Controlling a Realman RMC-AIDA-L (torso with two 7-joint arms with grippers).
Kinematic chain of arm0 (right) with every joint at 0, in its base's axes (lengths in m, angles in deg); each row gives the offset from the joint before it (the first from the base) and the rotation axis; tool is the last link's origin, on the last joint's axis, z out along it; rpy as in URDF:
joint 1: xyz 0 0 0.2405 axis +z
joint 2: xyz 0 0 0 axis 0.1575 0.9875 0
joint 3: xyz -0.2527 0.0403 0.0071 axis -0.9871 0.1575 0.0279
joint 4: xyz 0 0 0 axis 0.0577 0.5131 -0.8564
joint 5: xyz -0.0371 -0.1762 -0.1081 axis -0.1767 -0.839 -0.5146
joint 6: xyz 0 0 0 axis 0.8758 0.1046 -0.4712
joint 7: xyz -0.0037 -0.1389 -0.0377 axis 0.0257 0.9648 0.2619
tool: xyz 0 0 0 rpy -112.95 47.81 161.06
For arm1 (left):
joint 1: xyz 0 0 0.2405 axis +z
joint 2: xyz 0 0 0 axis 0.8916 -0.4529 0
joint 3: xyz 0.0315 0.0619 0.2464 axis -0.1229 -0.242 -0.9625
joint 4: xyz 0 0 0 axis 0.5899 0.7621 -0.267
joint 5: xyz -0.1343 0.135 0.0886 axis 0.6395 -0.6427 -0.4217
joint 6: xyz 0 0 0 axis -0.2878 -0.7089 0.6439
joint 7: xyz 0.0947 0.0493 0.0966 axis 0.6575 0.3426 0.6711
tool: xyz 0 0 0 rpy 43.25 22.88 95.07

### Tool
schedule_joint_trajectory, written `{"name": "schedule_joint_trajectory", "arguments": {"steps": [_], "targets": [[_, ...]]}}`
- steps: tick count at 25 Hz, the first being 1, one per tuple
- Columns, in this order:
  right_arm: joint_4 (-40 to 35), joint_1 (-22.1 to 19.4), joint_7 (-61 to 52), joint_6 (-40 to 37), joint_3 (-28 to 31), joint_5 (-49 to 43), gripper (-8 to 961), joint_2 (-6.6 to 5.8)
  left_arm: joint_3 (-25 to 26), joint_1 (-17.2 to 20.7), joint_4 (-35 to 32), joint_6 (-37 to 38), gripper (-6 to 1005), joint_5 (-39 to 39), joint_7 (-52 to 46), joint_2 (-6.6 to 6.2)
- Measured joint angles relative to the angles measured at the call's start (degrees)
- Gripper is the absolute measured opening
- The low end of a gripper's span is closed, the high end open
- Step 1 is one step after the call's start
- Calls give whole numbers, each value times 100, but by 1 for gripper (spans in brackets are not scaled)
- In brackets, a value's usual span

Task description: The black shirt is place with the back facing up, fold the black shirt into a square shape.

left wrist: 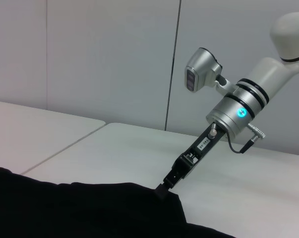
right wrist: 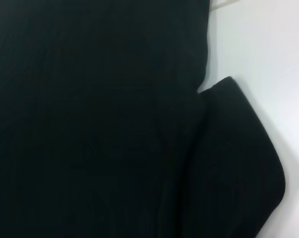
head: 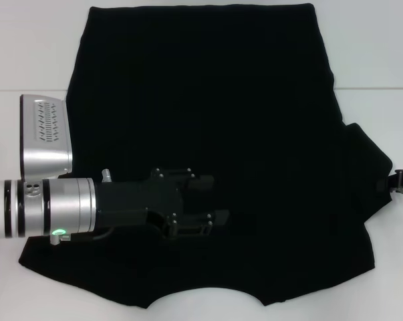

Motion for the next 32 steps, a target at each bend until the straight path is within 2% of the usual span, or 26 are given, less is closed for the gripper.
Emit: {"name": "schedule_joint_trajectory", "arguments": {"steps": [5, 6, 14, 20, 32], "targets": [[-10, -70, 179, 55, 321, 40, 9, -7, 4, 0, 5, 35, 689, 0, -5, 0], [-11, -102, 339, 43, 603, 46, 10, -20, 4, 0, 17, 41, 689, 1, -6, 0], [22, -159, 836, 10, 1513, 54, 18, -13, 12, 7, 54, 63, 689, 17, -67, 4], [33, -158, 1088, 69, 1728, 147, 25, 24, 12, 3, 101, 93, 690, 18, -76, 9], [46, -14, 1360, 363, 1728, 406, 37, 137, 12, -18, 117, 94, 690, 18, -79, 9]]}}
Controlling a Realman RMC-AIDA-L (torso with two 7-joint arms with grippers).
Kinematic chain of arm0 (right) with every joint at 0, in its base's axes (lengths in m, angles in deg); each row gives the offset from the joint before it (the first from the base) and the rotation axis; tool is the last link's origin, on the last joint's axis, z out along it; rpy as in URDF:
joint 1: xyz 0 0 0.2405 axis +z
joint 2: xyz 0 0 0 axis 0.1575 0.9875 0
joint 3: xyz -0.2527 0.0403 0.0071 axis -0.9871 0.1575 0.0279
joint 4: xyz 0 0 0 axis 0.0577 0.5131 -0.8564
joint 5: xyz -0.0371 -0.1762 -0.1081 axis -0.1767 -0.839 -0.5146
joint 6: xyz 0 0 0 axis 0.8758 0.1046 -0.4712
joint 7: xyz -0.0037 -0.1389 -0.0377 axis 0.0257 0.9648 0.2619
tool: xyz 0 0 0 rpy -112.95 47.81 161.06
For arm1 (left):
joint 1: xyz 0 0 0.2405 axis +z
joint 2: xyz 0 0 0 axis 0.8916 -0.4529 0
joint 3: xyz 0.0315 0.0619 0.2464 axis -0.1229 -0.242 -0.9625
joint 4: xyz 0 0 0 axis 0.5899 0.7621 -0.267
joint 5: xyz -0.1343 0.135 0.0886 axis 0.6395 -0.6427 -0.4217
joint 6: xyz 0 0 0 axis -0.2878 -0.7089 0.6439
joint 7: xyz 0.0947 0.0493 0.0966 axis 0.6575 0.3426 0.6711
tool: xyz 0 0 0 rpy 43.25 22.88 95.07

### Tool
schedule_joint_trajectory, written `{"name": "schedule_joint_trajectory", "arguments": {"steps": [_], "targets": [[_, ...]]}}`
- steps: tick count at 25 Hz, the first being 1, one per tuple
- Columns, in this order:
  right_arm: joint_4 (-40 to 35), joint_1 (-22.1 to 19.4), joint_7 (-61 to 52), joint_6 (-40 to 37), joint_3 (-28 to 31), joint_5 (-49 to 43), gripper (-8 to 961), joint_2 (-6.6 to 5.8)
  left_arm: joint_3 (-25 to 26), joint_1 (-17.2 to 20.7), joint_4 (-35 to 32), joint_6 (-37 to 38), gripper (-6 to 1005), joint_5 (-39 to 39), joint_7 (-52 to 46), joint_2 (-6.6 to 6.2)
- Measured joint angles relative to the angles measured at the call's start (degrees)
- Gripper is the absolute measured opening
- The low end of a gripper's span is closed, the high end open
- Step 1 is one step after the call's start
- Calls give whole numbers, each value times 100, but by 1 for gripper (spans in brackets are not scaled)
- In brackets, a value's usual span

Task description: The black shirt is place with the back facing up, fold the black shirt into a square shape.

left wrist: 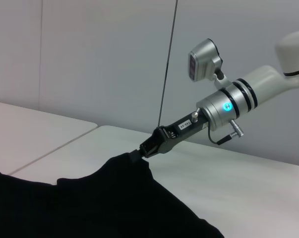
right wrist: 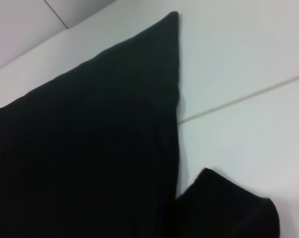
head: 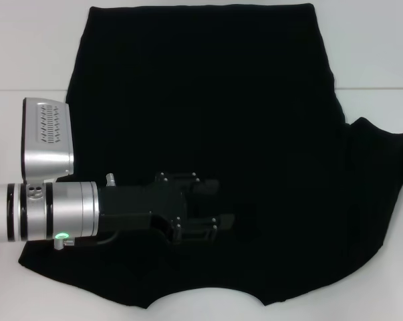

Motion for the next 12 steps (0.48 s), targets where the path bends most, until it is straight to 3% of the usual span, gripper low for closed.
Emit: {"name": "schedule_joint_trajectory", "arguments": {"steps": [6, 12], "targets": [[88, 241, 207, -10, -47, 163, 43, 55, 1, -5, 0, -49, 690, 0, 0, -8], [97, 521, 639, -626, -314, 172, 50, 160, 19, -10, -3, -57, 689, 0, -2, -10]]}}
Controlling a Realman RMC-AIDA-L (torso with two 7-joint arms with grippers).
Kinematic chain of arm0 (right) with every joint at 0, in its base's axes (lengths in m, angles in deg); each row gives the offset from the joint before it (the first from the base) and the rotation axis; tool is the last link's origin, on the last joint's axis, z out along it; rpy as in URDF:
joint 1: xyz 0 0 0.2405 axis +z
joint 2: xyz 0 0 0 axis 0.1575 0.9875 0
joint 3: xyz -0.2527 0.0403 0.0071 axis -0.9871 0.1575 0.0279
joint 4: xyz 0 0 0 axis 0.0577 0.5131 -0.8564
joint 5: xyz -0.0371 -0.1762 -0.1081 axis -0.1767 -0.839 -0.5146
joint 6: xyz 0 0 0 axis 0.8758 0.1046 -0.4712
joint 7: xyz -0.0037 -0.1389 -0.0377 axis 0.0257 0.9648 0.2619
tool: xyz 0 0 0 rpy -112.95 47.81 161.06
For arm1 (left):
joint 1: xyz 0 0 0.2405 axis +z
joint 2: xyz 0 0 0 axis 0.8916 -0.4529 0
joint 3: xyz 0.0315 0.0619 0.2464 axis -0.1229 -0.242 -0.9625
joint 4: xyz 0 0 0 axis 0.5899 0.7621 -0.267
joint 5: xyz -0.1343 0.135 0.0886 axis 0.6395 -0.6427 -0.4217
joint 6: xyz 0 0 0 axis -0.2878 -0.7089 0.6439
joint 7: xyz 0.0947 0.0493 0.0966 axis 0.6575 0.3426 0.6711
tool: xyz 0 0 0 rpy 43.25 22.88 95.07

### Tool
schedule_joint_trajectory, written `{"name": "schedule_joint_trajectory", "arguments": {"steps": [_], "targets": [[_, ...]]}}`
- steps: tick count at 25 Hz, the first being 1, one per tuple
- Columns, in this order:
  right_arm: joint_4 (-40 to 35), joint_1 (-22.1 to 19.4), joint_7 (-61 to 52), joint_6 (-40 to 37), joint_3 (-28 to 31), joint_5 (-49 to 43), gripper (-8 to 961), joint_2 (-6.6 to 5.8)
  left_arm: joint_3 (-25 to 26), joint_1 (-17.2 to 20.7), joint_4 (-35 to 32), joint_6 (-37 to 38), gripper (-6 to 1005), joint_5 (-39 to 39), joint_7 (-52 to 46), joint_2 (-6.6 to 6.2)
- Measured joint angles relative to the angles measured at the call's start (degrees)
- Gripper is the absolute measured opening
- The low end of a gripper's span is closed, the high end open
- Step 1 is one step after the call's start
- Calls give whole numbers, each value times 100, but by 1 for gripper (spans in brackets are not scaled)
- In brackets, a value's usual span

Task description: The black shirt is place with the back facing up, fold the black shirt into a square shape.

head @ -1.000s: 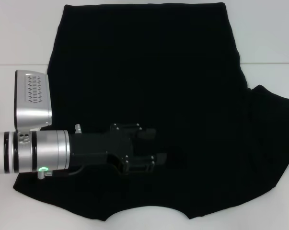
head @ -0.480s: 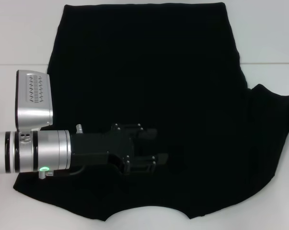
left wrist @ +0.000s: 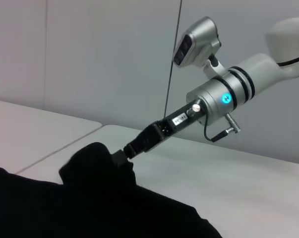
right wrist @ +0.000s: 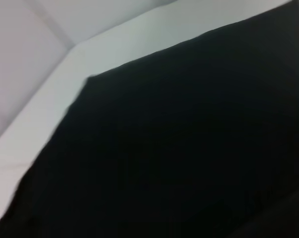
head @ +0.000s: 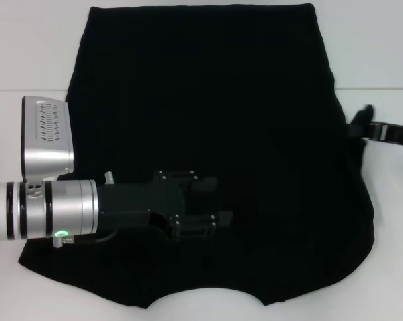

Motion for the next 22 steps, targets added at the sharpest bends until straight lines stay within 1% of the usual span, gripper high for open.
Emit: {"name": "schedule_joint_trajectory", "arguments": {"steps": [2, 3, 15, 22], "targets": [[0, 88, 107, -268, -151, 1, 52, 38, 4, 3, -11, -5, 689, 0, -31, 0], [0, 112, 104, -278, -207, 1, 53, 49, 6, 6, -16, -8, 689, 0, -56, 0], [71, 241, -82, -70, -671, -37, 65, 115, 8, 6, -32, -23, 689, 0, -125, 2], [70, 273, -124, -141, -753, -42, 73, 133, 8, 0, -32, -32, 689, 0, -129, -8]]}}
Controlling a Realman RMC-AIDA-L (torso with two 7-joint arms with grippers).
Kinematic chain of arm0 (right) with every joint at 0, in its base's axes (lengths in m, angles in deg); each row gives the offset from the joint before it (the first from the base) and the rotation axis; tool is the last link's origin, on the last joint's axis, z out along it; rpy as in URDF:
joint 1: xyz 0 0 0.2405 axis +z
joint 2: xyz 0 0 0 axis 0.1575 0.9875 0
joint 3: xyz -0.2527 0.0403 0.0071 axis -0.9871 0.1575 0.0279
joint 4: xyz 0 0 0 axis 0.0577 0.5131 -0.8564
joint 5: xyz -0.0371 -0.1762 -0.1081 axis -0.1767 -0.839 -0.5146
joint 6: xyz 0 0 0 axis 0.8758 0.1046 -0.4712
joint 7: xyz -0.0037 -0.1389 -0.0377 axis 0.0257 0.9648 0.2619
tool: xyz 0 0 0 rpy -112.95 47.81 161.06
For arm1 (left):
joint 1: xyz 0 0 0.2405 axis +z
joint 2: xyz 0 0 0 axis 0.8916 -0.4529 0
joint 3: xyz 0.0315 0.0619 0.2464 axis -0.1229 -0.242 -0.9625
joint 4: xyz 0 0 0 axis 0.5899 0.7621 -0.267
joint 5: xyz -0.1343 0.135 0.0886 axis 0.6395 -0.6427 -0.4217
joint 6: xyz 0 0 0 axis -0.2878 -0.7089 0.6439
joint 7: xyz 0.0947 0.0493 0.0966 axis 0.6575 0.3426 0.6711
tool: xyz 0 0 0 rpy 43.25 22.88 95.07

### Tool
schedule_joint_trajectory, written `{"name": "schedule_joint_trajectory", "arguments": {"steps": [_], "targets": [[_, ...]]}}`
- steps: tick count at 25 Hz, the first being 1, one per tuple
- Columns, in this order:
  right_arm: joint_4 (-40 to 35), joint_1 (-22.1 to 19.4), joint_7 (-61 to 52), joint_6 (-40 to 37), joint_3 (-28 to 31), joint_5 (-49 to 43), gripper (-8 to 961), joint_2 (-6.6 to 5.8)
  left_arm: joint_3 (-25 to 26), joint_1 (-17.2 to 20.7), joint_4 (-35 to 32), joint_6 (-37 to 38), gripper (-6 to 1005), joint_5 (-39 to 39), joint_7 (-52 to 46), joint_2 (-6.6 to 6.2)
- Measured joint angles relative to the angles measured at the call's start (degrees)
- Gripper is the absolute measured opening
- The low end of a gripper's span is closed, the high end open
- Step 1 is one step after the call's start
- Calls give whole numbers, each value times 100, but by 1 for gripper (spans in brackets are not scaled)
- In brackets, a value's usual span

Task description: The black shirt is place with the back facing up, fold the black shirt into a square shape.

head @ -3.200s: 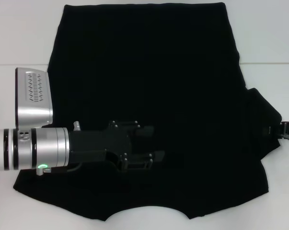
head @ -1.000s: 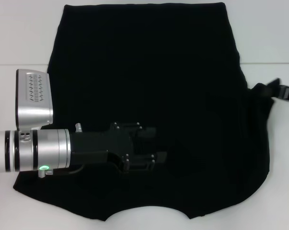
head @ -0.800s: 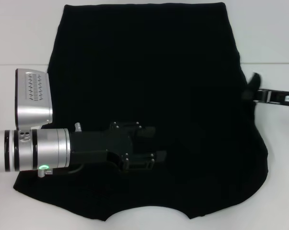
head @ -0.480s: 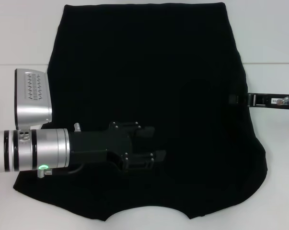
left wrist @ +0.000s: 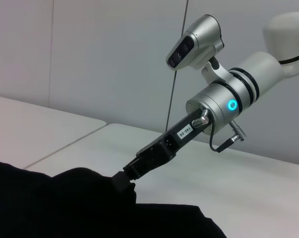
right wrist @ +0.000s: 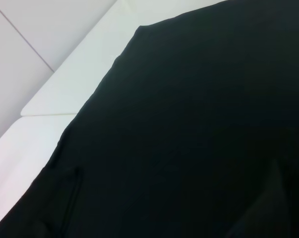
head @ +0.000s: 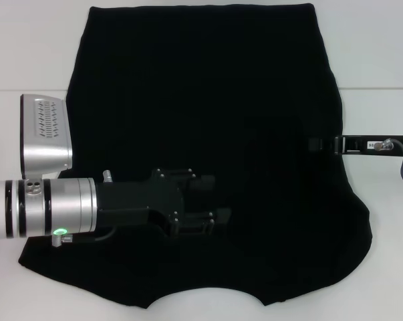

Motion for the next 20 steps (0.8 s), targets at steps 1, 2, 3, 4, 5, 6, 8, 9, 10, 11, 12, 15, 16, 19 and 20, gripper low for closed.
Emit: {"name": "schedule_joint_trajectory", "arguments": {"steps": [1, 2, 3, 4, 5, 6, 8, 9, 10, 11, 12, 15, 16, 19, 20], "targets": [[0, 2, -23, -33, -11, 0, 74, 1, 0, 0, 0, -2, 690, 0, 0, 0], [-3, 4, -47, -65, -15, 0, 75, 1, 0, 1, 0, -3, 690, 0, 0, 0], [-14, 7, -77, -111, -20, 0, 76, 0, 0, 1, 0, -5, 690, 0, 0, 0], [-24, 8, -97, -165, -26, 0, 77, -8, 0, 1, 0, -8, 690, 0, 0, 0], [-39, 5, -109, -215, -33, 0, 78, -18, 0, 1, -3, -11, 690, 0, 0, 0], [-55, -3, -109, -277, -38, 1, 79, -28, 0, 2, -4, -15, 690, 0, 0, 0], [-79, -26, -97, -395, -25, 15, 81, -44, 9, 2, -7, -46, 690, 0, 0, 0], [-83, -29, -90, -432, -7, 25, 82, -49, 15, 3, -8, -57, 690, 0, -2, 0], [-87, -32, -82, -486, 14, 38, 83, -54, 37, 6, -8, -72, 690, 0, -4, 0], [-91, -35, -77, -540, 31, 53, 105, -59, 59, 8, -3, -82, 690, 0, -6, 0], [-100, -38, -74, -591, 38, 76, 128, -63, 90, 9, 3, -84, 690, 0, -7, -1], [-155, -60, -65, -749, 43, 198, 195, -70, 151, 17, 10, -87, 689, 0, -12, 0], [-155, -60, -65, -749, 43, 198, 217, -70, 164, 22, 6, -87, 689, 0, -17, -1], [-166, -87, -58, -743, 45, 254, 284, -77, 323, 39, -7, -88, 689, 0, -109, -6], [-153, -99, -10, -727, 45, 275, 306, -78, 397, 43, -7, -87, 689, 0, -186, -16]]}}
